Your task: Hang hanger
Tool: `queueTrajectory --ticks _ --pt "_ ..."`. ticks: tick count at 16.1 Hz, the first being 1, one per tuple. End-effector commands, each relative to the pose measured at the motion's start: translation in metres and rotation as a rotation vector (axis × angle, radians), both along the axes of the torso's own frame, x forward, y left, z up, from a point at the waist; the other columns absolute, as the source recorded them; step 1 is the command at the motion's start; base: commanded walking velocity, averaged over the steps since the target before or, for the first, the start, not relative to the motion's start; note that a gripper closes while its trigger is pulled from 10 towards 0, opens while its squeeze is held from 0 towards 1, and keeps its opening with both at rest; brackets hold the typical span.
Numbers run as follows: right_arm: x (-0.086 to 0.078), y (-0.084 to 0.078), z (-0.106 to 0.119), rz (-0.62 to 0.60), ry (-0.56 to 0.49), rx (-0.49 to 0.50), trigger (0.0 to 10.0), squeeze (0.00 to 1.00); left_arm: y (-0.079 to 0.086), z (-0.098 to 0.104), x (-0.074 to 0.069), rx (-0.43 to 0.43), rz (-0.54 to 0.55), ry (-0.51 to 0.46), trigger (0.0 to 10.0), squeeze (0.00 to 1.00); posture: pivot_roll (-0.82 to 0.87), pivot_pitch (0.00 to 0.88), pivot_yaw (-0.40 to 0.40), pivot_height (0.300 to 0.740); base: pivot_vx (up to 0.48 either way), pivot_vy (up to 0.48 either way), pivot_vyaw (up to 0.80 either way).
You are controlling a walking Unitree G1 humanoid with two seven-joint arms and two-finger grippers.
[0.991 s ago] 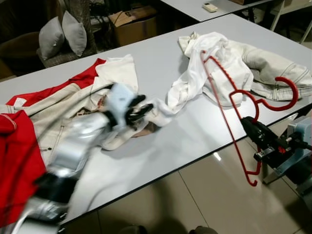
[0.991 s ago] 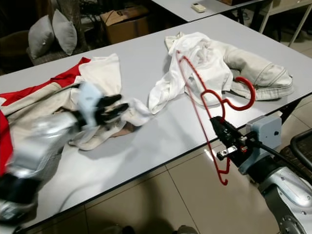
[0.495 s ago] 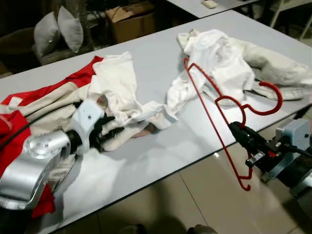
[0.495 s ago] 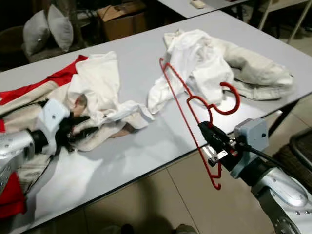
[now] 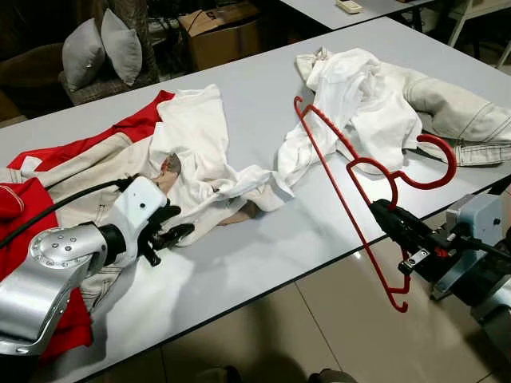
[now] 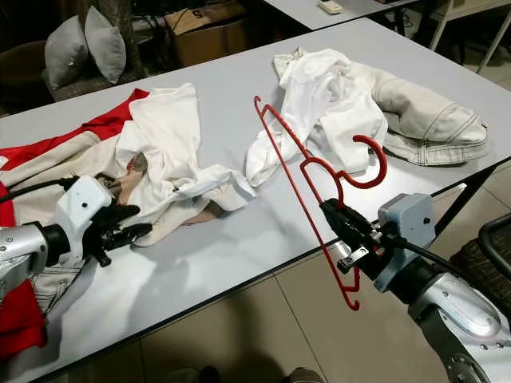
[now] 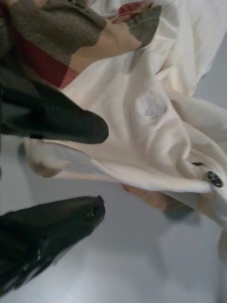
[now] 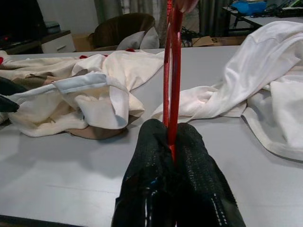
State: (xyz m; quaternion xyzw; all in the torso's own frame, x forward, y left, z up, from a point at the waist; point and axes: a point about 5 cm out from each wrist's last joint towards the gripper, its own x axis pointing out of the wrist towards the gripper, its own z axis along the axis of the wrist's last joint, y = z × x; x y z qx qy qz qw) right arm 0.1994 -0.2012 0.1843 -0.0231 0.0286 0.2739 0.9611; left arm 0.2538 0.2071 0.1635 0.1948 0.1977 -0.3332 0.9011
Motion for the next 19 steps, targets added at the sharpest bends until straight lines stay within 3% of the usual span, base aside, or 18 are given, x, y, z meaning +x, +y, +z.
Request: queueTrajectory --ticks 1,4,7,11,13,16,19 --pt "0.0 0.003 0.001 0.022 -0.01 0.0 10.0 0.0 0.004 -0.002 0.0 0.03 0.01 0.009 0.0 0.0 -0.19 0.089 0.126 0.74 0.0 0.0 0.0" --pt "-0.009 0.008 0.001 0.147 0.029 -0.007 10.0 0.0 0.005 -0.006 0.005 0.044 0.041 -0.003 0.0 0.0 -0.19 0.084 0.126 0.74 0.0 0.0 0.0" --pt "-0.024 0.003 0.005 0.266 0.074 -0.012 10.0 0.0 0.002 0.0 0.011 -0.003 0.035 -0.031 0.0 0.0 -0.19 0.082 0.128 0.74 0.0 0.0 0.0" --pt "-0.045 -0.004 0.011 0.395 0.159 0.022 10.0 0.0 -0.002 0.019 0.025 -0.108 0.078 -0.151 0.0 0.0 -0.2 0.084 0.124 0.74 0.0 0.0 0.0" --pt "-0.054 -0.005 0.004 0.45 0.255 0.034 10.0 0.0 -0.004 0.029 0.025 -0.125 0.061 -0.179 0.0 0.0 -0.2 0.087 0.118 0.74 0.0 0.0 0.0" --pt "-0.06 -0.008 -0.003 0.452 0.339 0.04 10.0 0.0 -0.004 0.041 0.024 -0.125 0.047 -0.216 0.0 0.0 -0.19 0.087 0.106 0.74 0.0 0.0 0.0" --pt "-0.05 -0.016 -0.011 0.367 0.396 0.082 10.0 0.0 -0.011 0.055 0.015 -0.126 -0.073 -0.26 0.0 0.0 -0.18 0.081 0.094 0.74 0.0 0.0 0.0"
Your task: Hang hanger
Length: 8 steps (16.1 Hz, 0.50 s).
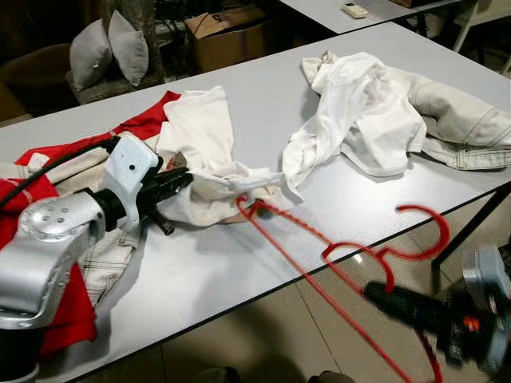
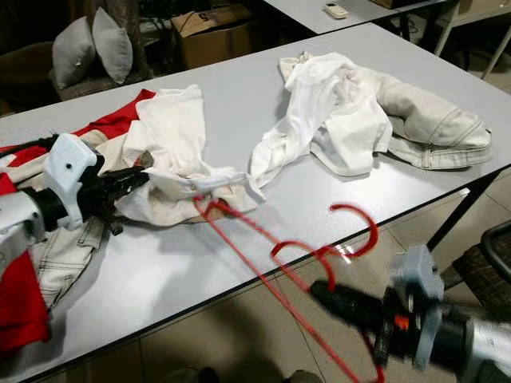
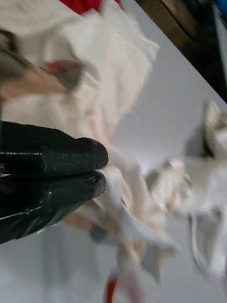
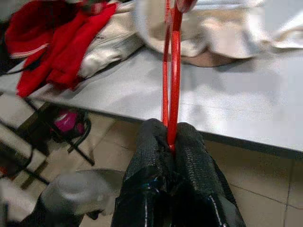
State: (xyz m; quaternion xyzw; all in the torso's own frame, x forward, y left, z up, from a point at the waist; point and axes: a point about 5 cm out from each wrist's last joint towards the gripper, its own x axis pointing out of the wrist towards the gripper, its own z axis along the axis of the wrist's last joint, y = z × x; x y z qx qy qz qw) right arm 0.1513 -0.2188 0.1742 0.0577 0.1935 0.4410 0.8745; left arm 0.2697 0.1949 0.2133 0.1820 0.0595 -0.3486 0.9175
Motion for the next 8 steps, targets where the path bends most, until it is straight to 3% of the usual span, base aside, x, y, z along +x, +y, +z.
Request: queueTrajectory --ticks 1,3,4,7,8 --pt "0.002 0.0 -0.003 -0.019 0.033 0.026 10.0 0.0 -0.002 0.007 -0.005 0.011 -0.056 -0.03 0.0 0.0 -0.18 0.075 0.087 0.74 0.0 0.0 0.0" --pt "0.01 -0.004 -0.01 -0.047 0.07 0.053 10.0 0.0 -0.013 0.011 -0.018 0.001 -0.188 -0.013 0.0 0.0 -0.18 0.071 0.083 0.74 0.0 0.0 0.0" --pt "0.013 -0.003 -0.015 -0.035 0.092 0.059 10.0 0.0 -0.016 0.016 -0.017 -0.011 -0.192 -0.037 0.0 0.0 -0.18 0.071 0.081 0.74 0.0 0.0 0.0" --pt "0.016 0.0 -0.019 0.003 0.127 0.089 10.0 0.0 -0.019 0.022 -0.009 -0.02 -0.144 -0.1 0.0 0.0 -0.18 0.067 0.068 0.74 0.0 0.0 0.0" --pt "0.015 0.001 -0.013 0.026 0.112 0.11 10.0 0.0 -0.014 0.021 0.001 -0.001 -0.04 -0.114 0.0 0.0 -0.18 0.063 0.06 0.74 0.0 0.0 0.0"
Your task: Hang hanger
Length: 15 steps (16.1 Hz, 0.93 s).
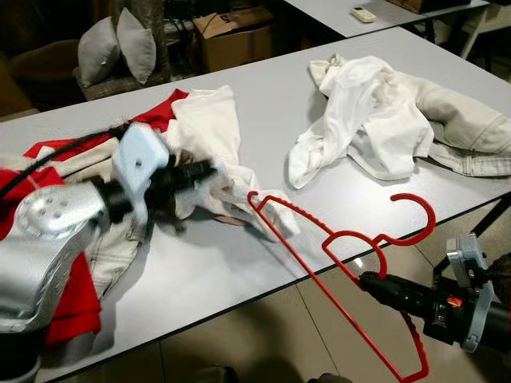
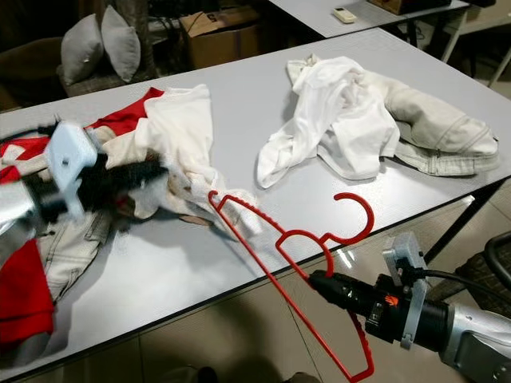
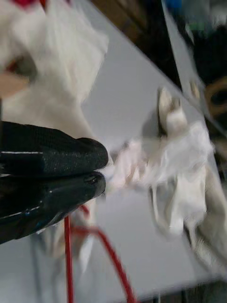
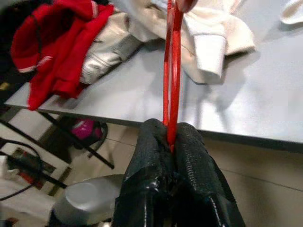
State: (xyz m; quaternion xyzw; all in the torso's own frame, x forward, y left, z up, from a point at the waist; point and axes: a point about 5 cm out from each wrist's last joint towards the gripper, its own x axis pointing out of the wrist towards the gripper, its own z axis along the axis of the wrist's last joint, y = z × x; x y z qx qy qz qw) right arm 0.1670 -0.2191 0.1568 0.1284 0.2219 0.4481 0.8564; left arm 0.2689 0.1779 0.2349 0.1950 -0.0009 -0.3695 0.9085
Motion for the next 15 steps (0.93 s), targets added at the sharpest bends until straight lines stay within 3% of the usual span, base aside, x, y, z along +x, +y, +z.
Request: queueTrajectory --ticks 1,7,11,15 --pt "-0.002 0.001 0.008 0.032 -0.018 0.021 10.0 0.0 0.004 -0.002 0.006 0.016 0.064 -0.006 0.0 0.0 -0.18 0.062 0.059 0.74 0.0 0.0 0.0" --pt "-0.007 0.001 0.014 0.061 -0.027 0.035 10.0 0.0 -0.001 -0.005 0.021 0.016 0.124 -0.016 0.0 0.0 -0.2 0.074 0.067 0.74 0.0 0.0 0.0" --pt "-0.004 0.002 -0.006 0.023 0.072 -0.03 10.0 0.0 -0.012 0.004 0.015 -0.013 0.015 -0.03 0.0 0.0 -0.2 0.085 0.073 0.74 0.0 0.0 0.0" --pt "0.013 0.003 -0.014 -0.013 0.078 -0.048 10.0 0.0 -0.019 0.002 -0.001 0.024 -0.14 0.023 0.0 0.0 -0.19 0.084 0.071 0.74 0.0 0.0 0.0"
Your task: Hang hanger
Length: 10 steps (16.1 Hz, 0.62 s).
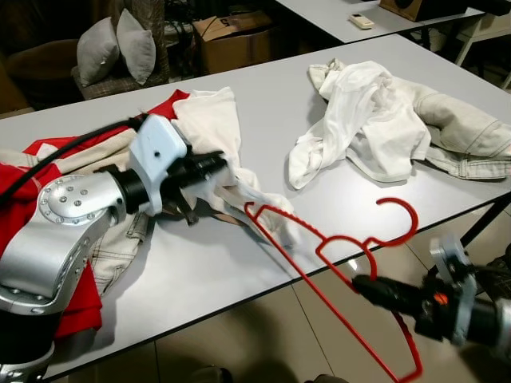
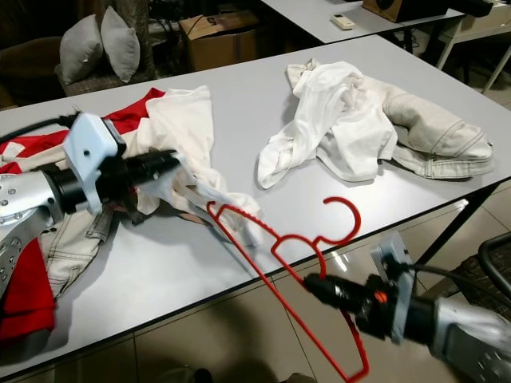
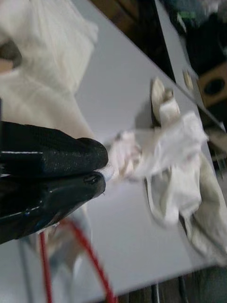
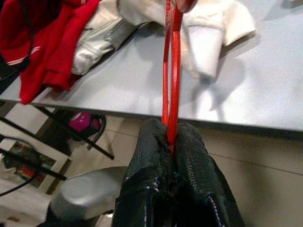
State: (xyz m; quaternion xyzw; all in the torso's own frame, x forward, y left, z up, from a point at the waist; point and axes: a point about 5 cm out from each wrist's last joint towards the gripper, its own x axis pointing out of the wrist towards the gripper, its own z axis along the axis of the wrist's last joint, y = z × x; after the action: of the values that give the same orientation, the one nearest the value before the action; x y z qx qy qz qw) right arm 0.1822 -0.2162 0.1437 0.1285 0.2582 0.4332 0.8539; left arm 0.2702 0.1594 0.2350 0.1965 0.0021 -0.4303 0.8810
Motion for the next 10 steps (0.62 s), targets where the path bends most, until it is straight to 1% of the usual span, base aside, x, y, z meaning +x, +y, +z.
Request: queueTrajectory --ticks 1,2,3,4,6,8,9,10 --pt "0.002 0.001 -0.003 -0.003 0.011 -0.009 10.0 0.0 -0.004 0.001 -0.006 0.011 -0.05 0.011 0.0 0.0 -0.19 0.084 0.072 0.74 0.0 0.0 0.0" --pt "0.008 0.003 -0.005 -0.005 0.009 0.005 10.0 0.0 -0.007 0.0 -0.009 0.008 -0.085 0.028 0.0 0.0 -0.19 0.084 0.074 0.74 0.0 0.0 0.0" --pt "0.011 0.004 -0.006 -0.003 0.01 0.015 10.0 0.0 -0.009 0.0 -0.01 0.008 -0.097 0.031 0.0 0.0 -0.19 0.085 0.075 0.74 0.0 0.0 0.0" --pt "0.017 0.009 -0.01 0.014 0.02 0.03 10.0 0.0 -0.012 0.0 -0.009 0.005 -0.094 0.021 0.0 0.0 -0.18 0.085 0.076 0.74 0.0 0.0 0.0" --pt "0.021 0.018 -0.017 0.072 0.044 0.024 10.0 0.0 -0.017 0.005 -0.002 -0.008 -0.064 -0.02 0.0 0.0 -0.18 0.085 0.072 0.74 0.0 0.0 0.0" --pt "0.025 0.021 -0.019 0.082 0.046 0.018 10.0 0.0 -0.018 0.01 -0.001 -0.026 -0.062 -0.035 0.0 0.0 -0.18 0.083 0.072 0.74 0.0 0.0 0.0" --pt "0.038 0.018 -0.021 0.009 0.024 -0.001 10.0 0.0 -0.017 0.014 -0.002 -0.045 -0.068 -0.032 0.0 0.0 -0.17 0.082 0.072 0.74 0.0 0.0 0.0" --pt "0.047 0.016 -0.022 -0.046 0.011 -0.013 10.0 0.0 -0.017 0.015 -0.003 -0.052 -0.07 -0.029 0.0 0.0 -0.17 0.082 0.072 0.74 0.0 0.0 0.0"
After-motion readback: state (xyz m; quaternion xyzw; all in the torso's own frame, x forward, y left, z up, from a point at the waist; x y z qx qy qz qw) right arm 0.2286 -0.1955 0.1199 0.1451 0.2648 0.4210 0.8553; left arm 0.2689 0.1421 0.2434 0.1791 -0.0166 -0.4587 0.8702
